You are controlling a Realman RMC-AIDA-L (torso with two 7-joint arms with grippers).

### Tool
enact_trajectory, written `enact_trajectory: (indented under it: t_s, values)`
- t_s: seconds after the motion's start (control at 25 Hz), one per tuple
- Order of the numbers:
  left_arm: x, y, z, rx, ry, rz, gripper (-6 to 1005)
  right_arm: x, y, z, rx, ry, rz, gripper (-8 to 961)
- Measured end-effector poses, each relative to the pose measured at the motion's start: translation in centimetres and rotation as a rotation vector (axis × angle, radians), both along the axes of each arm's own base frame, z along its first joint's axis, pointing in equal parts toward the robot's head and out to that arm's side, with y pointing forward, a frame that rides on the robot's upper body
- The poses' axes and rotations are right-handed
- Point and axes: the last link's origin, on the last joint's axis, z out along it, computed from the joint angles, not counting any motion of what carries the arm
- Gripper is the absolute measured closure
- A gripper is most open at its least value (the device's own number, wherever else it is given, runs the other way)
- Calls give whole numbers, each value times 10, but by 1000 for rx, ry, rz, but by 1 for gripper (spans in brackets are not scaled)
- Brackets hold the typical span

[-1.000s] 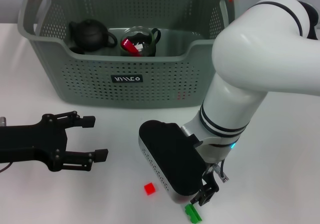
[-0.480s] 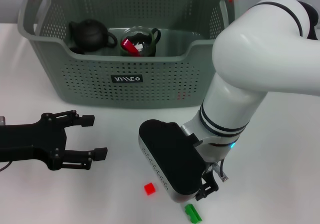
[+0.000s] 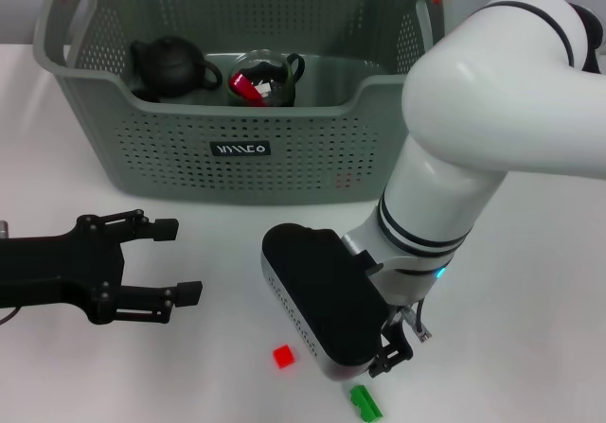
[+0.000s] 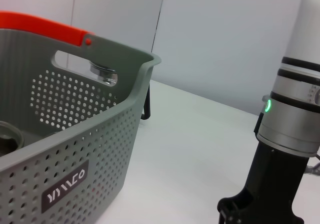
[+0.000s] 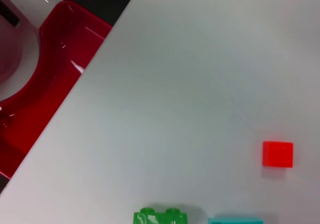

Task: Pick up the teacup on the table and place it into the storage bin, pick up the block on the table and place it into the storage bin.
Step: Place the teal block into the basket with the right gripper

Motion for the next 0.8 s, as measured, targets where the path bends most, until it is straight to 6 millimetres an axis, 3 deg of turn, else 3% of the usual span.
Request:
enact_trajectory:
  t_s: [0.28,0.52,0.8]
  values:
    - [-1,-4,7,4,-19,2,80,-6,4,7,21,46,-36,536]
    - [-3,-15,24,25,-41,-12,80,-21,13,29,53,145,-124,534]
    - [-2,-19,27,21,-41,-34,80,-60,43,87,185,423,-239,536]
